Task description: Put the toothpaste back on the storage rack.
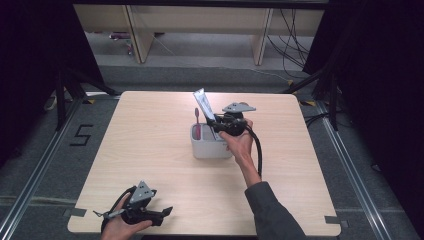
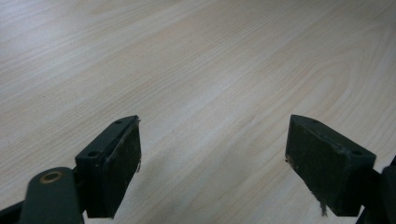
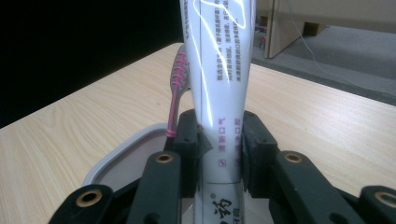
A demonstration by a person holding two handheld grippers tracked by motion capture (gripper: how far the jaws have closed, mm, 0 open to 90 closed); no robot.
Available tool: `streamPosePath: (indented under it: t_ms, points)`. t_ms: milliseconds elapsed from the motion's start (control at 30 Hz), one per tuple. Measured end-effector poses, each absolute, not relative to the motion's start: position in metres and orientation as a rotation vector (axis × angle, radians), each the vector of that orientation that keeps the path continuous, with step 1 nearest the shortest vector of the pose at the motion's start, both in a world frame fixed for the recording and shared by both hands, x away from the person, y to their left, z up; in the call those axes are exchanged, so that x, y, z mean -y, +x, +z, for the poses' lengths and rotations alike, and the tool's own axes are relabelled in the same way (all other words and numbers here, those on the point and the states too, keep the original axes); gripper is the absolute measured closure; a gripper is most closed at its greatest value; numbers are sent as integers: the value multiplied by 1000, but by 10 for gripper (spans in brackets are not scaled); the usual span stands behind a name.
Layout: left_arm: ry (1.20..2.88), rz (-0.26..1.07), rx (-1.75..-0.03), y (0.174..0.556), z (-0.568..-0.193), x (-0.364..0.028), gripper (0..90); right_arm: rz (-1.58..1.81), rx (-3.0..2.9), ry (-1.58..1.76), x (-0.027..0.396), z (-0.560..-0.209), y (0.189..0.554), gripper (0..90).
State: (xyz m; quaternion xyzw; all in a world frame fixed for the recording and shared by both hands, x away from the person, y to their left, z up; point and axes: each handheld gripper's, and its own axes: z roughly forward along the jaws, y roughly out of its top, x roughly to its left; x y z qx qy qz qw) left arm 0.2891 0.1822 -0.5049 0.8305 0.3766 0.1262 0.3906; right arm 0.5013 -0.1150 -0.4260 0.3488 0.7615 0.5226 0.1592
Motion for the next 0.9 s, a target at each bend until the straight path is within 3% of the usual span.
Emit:
streamPosePath:
  t_ms: [567,700,800,900]
  points:
    - [2107,310,-956,289,-505,-182,178,1359,-2236,959,116,-431,493,705]
    - [2109,314,-955,289,-505,-182,178,1376,-2234,973,117,-432,491,640]
    - [2109,320,-957,289,-505,-182,178,1422,-2204,983,119,-425,487,680]
    - [2110,320,-955,289,-505,-182,178,1394,-2226,975,122,-420,485,626]
